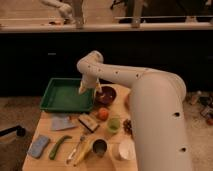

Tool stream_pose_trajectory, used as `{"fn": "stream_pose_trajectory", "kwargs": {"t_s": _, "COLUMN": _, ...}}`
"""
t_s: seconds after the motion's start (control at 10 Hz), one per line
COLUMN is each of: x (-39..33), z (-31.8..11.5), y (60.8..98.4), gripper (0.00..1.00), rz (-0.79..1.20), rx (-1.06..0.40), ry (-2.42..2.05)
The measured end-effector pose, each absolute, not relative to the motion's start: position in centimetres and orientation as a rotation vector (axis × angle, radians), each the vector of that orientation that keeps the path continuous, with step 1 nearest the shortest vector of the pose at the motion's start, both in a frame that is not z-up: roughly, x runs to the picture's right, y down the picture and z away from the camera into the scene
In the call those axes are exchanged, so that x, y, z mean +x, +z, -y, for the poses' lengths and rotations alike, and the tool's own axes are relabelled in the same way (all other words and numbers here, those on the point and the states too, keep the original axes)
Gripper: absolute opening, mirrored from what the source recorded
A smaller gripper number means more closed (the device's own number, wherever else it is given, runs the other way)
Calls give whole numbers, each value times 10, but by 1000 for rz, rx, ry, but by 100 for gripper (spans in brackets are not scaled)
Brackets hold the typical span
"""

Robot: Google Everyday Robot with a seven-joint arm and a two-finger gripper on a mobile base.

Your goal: Stack bowls into tray

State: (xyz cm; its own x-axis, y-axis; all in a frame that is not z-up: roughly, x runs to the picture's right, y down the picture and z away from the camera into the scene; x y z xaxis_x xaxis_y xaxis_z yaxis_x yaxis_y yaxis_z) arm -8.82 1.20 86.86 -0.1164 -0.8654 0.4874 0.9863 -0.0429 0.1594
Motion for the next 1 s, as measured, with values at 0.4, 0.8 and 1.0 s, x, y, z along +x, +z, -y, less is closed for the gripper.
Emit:
{"fn": "stream_pose_trajectory", "kwargs": {"t_s": 0.4, "x": -88, "z": -12, "y": 868, "gripper": 80, "rz": 526, "rx": -294, "ry": -1612}}
{"fn": "stream_pose_trajectory", "kwargs": {"t_s": 0.8, "x": -62, "z": -6, "y": 876, "gripper": 80, "rz": 525, "rx": -285, "ry": -1512}}
{"fn": "stream_pose_trajectory", "kwargs": {"t_s": 1.0, "x": -36, "z": -4, "y": 884, "gripper": 80, "rz": 526, "rx": -290, "ry": -1430}}
